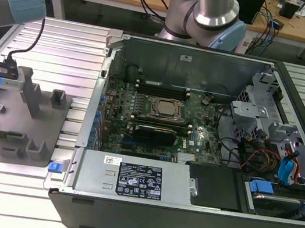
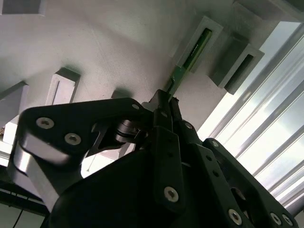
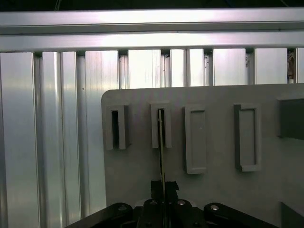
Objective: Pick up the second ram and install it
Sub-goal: 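Pick up the second ram and move it above second insertion slot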
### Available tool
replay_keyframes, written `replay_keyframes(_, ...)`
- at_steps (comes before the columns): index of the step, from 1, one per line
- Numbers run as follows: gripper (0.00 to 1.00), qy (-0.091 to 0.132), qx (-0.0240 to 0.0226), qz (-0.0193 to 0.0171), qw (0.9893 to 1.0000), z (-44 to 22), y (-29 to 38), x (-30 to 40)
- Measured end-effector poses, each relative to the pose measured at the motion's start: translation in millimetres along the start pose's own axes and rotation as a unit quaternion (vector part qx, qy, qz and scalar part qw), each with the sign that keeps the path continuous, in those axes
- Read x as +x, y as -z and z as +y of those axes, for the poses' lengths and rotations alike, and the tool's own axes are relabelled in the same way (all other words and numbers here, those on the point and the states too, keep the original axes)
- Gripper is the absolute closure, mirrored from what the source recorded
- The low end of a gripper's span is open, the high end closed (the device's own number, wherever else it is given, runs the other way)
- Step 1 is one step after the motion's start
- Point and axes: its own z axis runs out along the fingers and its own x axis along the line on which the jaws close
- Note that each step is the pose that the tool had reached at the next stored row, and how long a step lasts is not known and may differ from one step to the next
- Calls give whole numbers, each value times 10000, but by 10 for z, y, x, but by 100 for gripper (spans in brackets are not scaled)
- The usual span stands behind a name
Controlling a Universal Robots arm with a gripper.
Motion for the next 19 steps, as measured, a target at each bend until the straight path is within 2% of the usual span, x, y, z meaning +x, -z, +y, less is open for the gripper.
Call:
replay_keyframes(11,86,0,1,-1,10000,0,-2,0)
replay_keyframes(19,86,-1,1,0,10000,-6,277,3)
